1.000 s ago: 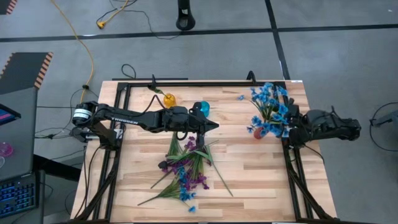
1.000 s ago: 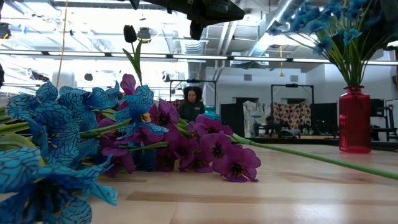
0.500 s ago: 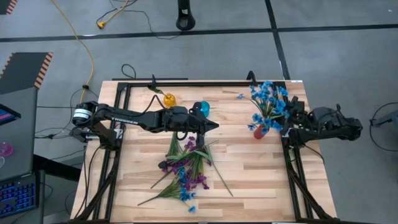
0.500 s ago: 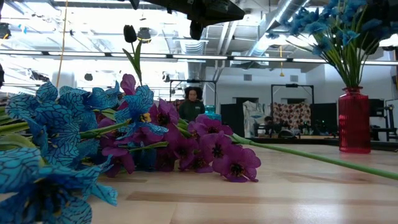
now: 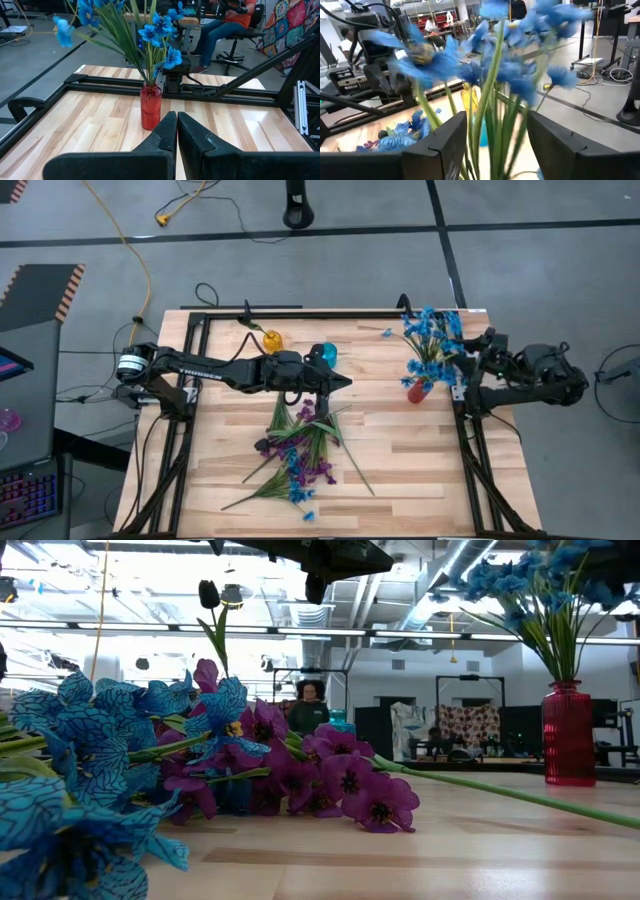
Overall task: Sort flowers into vase by color
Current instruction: Put the right black tulip into the yellow vase
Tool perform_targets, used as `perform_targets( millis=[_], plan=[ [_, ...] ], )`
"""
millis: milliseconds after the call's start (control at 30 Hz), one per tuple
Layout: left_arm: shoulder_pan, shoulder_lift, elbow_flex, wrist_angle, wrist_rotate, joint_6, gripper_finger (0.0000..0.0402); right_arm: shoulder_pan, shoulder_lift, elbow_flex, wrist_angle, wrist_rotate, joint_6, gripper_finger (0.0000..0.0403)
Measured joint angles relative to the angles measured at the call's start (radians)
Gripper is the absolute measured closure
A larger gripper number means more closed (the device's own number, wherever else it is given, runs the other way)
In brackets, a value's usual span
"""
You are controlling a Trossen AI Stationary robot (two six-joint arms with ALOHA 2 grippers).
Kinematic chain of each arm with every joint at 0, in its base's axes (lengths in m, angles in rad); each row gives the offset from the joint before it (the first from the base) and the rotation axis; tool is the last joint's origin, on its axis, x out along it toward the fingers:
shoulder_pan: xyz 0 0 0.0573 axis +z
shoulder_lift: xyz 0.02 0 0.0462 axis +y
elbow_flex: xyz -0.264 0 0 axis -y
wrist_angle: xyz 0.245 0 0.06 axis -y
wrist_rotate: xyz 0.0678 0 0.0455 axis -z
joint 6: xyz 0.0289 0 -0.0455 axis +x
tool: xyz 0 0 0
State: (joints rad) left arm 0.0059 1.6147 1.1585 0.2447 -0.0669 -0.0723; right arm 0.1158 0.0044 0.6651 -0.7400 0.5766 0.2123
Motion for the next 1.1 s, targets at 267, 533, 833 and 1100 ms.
perform_targets(
  millis=[267, 533, 833, 1100],
  plan=[
    [0.000, 0.000, 0.000, 0.000, 0.000, 0.000, 0.0401, 0.000, 0.006, 0.094, -0.135, -0.041, 0.035, 0.0169],
    [0.000, 0.000, 0.000, -0.013, 0.000, 0.002, 0.0401, 0.000, 0.008, 0.100, -0.144, -0.206, 0.077, 0.0169],
    [0.000, 0.000, 0.000, -0.032, 0.084, 0.036, 0.0372, 0.000, 0.008, 0.100, -0.143, -0.242, 0.079, 0.0169],
    [0.000, 0.000, 0.000, -0.109, 0.089, -0.224, 0.0285, 0.000, 0.008, 0.100, -0.142, -0.241, 0.079, 0.0169]
  ],
)
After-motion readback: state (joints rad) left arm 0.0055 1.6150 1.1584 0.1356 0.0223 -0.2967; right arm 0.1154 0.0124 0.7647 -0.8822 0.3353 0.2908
